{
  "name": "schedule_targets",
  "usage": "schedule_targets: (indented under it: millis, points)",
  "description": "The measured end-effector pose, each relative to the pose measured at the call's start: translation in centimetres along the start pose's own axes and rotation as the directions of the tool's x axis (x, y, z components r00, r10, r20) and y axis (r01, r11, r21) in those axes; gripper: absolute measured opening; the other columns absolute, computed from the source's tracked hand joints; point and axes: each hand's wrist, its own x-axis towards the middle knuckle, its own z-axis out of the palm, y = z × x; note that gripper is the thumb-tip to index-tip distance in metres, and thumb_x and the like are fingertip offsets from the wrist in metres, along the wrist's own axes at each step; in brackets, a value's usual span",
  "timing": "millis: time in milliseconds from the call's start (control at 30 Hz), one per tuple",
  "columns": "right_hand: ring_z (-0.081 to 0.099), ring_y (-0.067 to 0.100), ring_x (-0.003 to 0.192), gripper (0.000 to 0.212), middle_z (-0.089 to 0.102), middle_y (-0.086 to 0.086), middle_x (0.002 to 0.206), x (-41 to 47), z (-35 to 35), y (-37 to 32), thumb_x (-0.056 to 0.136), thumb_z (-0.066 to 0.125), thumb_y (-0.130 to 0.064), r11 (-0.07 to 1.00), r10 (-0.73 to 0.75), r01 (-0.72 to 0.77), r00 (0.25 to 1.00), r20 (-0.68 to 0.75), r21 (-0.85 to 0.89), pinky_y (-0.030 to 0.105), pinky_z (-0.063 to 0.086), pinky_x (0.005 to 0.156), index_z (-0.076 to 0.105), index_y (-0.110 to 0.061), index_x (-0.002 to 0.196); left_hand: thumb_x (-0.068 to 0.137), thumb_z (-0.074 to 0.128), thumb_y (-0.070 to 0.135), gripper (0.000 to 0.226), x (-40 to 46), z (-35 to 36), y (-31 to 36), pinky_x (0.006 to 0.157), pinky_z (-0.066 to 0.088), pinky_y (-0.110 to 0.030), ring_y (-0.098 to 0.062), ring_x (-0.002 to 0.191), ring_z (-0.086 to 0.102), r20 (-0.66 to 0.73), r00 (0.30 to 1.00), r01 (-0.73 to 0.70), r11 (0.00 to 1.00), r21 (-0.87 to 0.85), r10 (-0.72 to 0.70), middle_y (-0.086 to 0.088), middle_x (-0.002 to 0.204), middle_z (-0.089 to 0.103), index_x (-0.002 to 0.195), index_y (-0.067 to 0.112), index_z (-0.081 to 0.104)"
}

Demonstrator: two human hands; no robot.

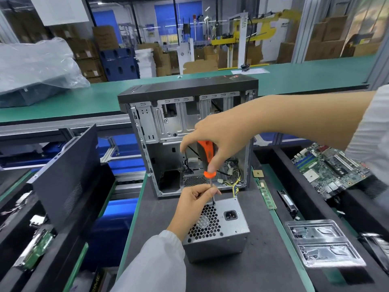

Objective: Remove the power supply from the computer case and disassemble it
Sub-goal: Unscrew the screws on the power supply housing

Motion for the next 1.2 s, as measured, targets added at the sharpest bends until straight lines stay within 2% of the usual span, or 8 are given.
schedule_targets:
  millis: [133,267,367,467,600,700,900,1200]
  points:
    - [0.053,0.018,0.058,0.067,0.049,0.004,0.069,0.7,0.7,-0.7,0.084,0.032,-0.074,0.939,0.192,-0.234,0.965,-0.181,-0.252,0.03,0.041,0.049,0.049,-0.01,0.077,0.096,0.061,0.028,0.021,0.1,0.1,0.0,0.067,0.039,-0.006,0.008,0.059,0.05,0.007,1.0,-0.018,1.0,-0.014,0.018,0.02,0.061,0.061,0.083,0.022,0.076]
    - [0.056,0.022,0.073,0.015,0.054,0.006,0.089,0.6,0.4,0.0,0.096,0.052,-0.03,0.991,0.099,-0.103,0.994,-0.045,-0.089,0.039,0.048,0.062,0.046,-0.02,0.106,0.096,0.06,0.026,0.019,0.2,0.0,-0.1,0.072,0.044,-0.013,-0.006,0.075,0.058,0.01,1.0,-0.024,1.0,0.006,0.024,0.006,0.078,0.07,0.086,0.027,0.076]
    - [0.067,0.021,0.072,0.033,0.058,0.005,0.094,-0.1,-0.2,0.4,0.088,0.065,-0.034,0.988,0.066,-0.068,0.998,0.019,0.141,0.041,0.055,0.072,0.045,-0.028,0.113,0.096,0.061,0.026,0.02,0.2,0.0,-0.1,0.065,0.038,-0.016,-0.01,0.067,0.047,0.011,1.0,-0.027,0.999,0.019,0.027,-0.009,0.07,0.06,0.083,0.027,0.075]
    - [0.066,0.015,0.048,0.043,0.065,0.005,0.07,0.1,0.5,-0.1,0.088,0.058,-0.052,0.979,0.141,-0.139,0.99,-0.004,0.148,0.032,0.057,0.061,0.047,-0.015,0.106,0.095,0.063,0.025,0.016,0.2,0.2,-0.1,0.066,0.039,-0.008,0.002,0.064,0.05,0.011,1.0,-0.019,1.0,0.011,0.019,0.011,0.065,0.062,0.086,0.026,0.076]
    - [0.067,0.015,0.055,0.021,0.067,0.002,0.071,0.1,1.0,0.4,0.094,0.057,-0.032,0.975,0.131,-0.122,0.991,-0.033,0.188,0.029,0.053,0.063,0.051,-0.014,0.103,0.087,0.073,0.025,0.012,0.2,-1.0,-0.6,0.06,0.034,-0.011,-0.003,0.054,0.032,-0.017,1.0,-0.011,0.986,0.167,0.014,0.012,0.058,0.04,0.098,0.03,0.075]
    - [0.067,0.016,0.064,0.019,0.064,-0.003,0.08,-0.4,1.1,0.9,0.091,0.06,-0.016,0.96,0.111,-0.104,0.994,-0.012,0.261,0.025,0.049,0.061,0.052,-0.02,0.108,0.083,0.077,0.027,0.026,0.6,-2.6,-0.5,0.064,0.04,-0.02,-0.008,0.063,0.041,0.098,0.995,-0.028,0.936,0.351,-0.007,-0.007,0.08,0.055,0.108,0.028,0.073]
    - [0.062,0.018,0.076,0.03,0.057,-0.004,0.105,-1.4,0.9,0.9,0.085,0.065,-0.006,0.956,0.069,-0.055,0.997,-0.038,0.289,0.028,0.048,0.063,0.058,-0.025,0.107,0.083,0.077,0.021,0.014,1.4,-2.0,0.7,0.067,0.043,-0.029,-0.012,0.07,0.048,0.226,0.974,-0.093,0.884,0.458,-0.014,0.003,0.077,0.056,0.096,0.017,0.079]
    - [0.065,0.015,0.067,0.023,0.056,-0.015,0.087,-3.4,1.8,1.7,0.087,0.066,-0.018,0.918,0.138,-0.083,0.984,-0.116,0.387,0.025,0.046,0.062,0.054,-0.031,0.101,0.087,0.071,0.013,0.005,0.8,-1.9,0.3,0.064,0.041,-0.011,0.002,0.066,0.051,0.162,0.983,-0.161,0.853,0.497,0.091,0.009,0.076,0.059,0.085,0.017,0.072]
